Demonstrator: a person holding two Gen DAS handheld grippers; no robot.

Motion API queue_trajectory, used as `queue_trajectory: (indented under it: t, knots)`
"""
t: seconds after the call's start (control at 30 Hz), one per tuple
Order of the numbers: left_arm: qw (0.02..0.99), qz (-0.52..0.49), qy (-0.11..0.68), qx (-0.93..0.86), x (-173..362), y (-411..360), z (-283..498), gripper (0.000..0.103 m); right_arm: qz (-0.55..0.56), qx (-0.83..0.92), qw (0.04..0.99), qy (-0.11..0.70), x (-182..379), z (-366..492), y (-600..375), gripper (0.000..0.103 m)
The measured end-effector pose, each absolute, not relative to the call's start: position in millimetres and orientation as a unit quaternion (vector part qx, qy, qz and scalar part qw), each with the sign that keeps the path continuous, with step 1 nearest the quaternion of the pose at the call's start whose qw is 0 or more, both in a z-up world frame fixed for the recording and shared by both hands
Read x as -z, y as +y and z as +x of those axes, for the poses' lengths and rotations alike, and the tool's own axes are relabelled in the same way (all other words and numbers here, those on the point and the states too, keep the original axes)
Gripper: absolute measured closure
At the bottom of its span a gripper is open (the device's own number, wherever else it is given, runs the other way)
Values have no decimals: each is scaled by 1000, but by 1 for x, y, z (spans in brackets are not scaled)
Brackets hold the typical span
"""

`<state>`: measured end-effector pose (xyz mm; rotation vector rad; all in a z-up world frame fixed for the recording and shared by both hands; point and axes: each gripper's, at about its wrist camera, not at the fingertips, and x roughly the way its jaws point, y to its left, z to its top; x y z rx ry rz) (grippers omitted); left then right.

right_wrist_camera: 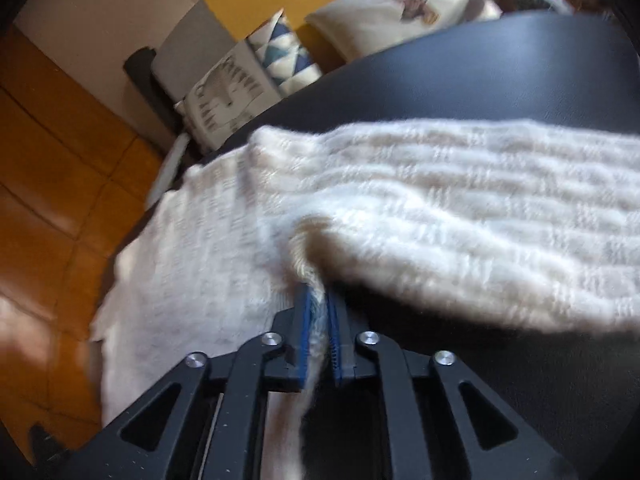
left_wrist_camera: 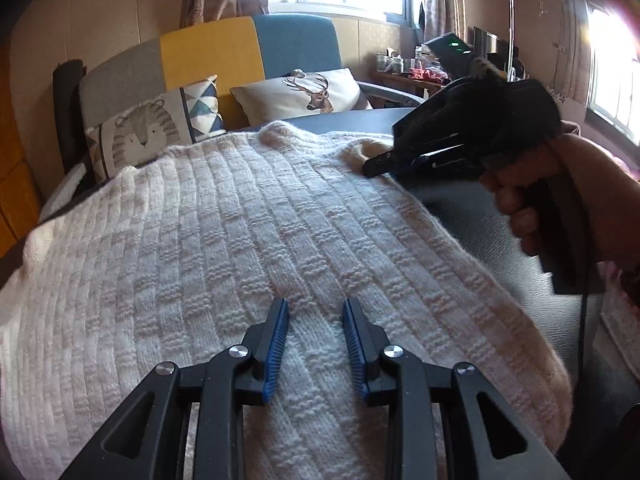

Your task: Fold clothes

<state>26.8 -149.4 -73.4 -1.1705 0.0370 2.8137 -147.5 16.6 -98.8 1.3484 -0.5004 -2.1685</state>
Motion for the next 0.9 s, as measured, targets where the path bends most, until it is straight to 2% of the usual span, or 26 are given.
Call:
queue_trajectory:
  t: [0.13,0.3,0.4,0.5,0.63,0.67,0.7,0.73,0.8,0.9]
  knots:
    - [51,-389,-10,-920,63,-169,24,75,443,844,265,-147,68,-132,33,87]
    - [-8,-413,1,-911,69,-191,3,75,469,859,204,-26,80,-164,10,87]
    - [2,-404,-24,-914,76,-200,7,74,474,863,169,41,89,-182,0,89]
    - [18,-404,-65,-912,79,-212,7,72,458,873,166,9,93,-188,15,86]
    - [34,-400,-106,-910,82,-225,7,71,457,860,201,-103,79,-168,52,84]
    - [36,-399,-112,-909,83,-226,8,71,447,862,201,-128,74,-158,67,83]
    - [36,-398,-112,-910,83,-226,7,71,437,867,191,-146,69,-146,84,74]
    - [36,-398,-111,-910,83,-225,6,71,425,875,170,-158,64,-134,105,60]
    - [33,-398,-106,-911,82,-223,6,70,414,888,113,-167,59,-116,145,43]
    - [32,-398,-104,-911,82,-223,6,70,415,892,7,-180,59,-98,207,40]
